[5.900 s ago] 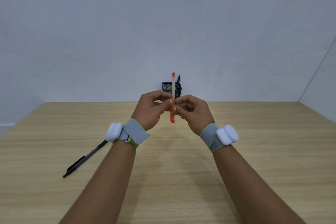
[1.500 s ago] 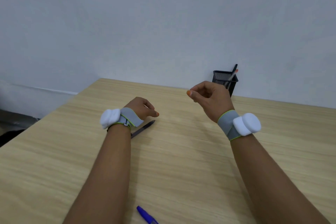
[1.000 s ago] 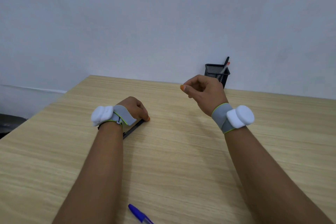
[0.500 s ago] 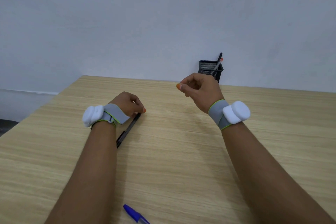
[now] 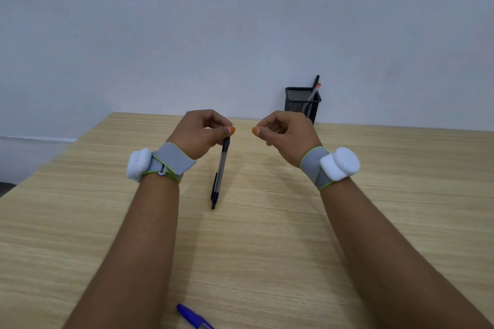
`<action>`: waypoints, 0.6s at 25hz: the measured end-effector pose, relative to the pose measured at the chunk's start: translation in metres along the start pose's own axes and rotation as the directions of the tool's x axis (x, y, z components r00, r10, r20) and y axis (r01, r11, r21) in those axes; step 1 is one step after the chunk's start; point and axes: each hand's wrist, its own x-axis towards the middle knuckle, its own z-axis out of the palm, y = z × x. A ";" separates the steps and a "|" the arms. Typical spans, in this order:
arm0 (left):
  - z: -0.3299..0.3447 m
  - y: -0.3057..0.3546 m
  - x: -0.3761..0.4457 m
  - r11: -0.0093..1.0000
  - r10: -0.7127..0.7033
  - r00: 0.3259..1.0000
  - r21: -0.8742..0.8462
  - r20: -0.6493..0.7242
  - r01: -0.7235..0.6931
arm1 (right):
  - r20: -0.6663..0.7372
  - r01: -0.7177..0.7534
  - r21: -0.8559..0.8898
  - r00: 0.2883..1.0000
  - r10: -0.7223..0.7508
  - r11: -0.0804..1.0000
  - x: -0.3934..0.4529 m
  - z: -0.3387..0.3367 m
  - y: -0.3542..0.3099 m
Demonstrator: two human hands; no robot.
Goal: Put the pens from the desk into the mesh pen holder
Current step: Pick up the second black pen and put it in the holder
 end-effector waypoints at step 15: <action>0.016 0.027 0.000 0.905 0.205 0.937 -0.310 -0.282 -0.291 | 0.374 -0.051 -0.045 0.925 0.064 0.998 -0.010 0.006 -0.002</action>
